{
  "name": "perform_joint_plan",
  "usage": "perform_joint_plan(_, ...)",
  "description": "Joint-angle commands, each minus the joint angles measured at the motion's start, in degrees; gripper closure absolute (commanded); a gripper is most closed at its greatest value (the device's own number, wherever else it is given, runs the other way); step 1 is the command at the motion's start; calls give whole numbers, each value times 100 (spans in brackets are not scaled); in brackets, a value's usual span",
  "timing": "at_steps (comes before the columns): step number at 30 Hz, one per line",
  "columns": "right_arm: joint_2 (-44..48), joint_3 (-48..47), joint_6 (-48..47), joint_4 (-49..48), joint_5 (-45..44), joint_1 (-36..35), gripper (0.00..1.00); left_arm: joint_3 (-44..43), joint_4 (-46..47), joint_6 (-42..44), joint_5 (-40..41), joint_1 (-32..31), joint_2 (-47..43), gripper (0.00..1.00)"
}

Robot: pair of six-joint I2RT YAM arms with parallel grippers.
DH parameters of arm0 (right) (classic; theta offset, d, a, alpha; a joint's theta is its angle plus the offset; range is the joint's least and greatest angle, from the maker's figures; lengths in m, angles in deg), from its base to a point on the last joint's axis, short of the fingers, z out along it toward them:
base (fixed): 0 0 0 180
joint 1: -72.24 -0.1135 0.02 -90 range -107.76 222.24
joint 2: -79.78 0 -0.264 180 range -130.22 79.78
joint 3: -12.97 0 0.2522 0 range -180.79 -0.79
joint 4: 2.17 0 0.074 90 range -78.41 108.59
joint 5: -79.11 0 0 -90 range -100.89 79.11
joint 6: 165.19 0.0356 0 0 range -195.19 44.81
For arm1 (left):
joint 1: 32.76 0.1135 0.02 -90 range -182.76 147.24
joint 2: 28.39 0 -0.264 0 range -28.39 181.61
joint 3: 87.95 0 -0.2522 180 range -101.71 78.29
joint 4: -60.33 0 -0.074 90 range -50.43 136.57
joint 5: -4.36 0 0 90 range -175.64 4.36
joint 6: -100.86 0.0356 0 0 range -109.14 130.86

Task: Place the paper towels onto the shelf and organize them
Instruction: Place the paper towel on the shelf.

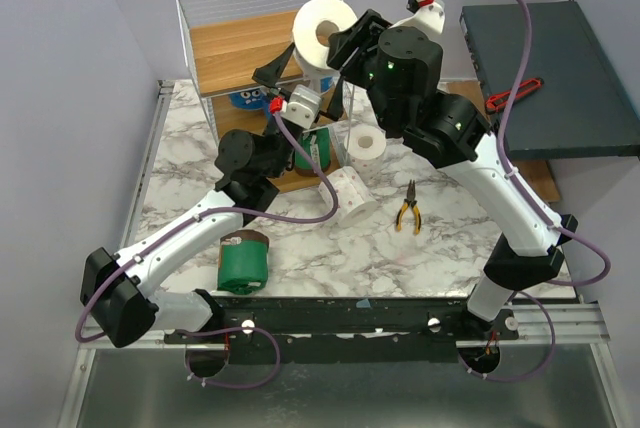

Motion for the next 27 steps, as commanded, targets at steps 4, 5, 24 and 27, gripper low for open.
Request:
perform_joint_plan(4, -14, 88, -217, 23, 146, -15, 35, -90, 132, 34, 241, 26, 42, 1)
perform_joint_plan(5, -9, 84, -240, 5, 131, -18, 32, -94, 124, 27, 240, 37, 51, 1)
perform_joint_plan(24, 368, 222, -326, -335, 239, -19, 13, -381, 49, 18, 550, 187, 225, 1)
perform_joint_plan(27, 471, 309, -247, -404, 297, -16, 13, -441, 49, 7, 605, 222, 233, 1)
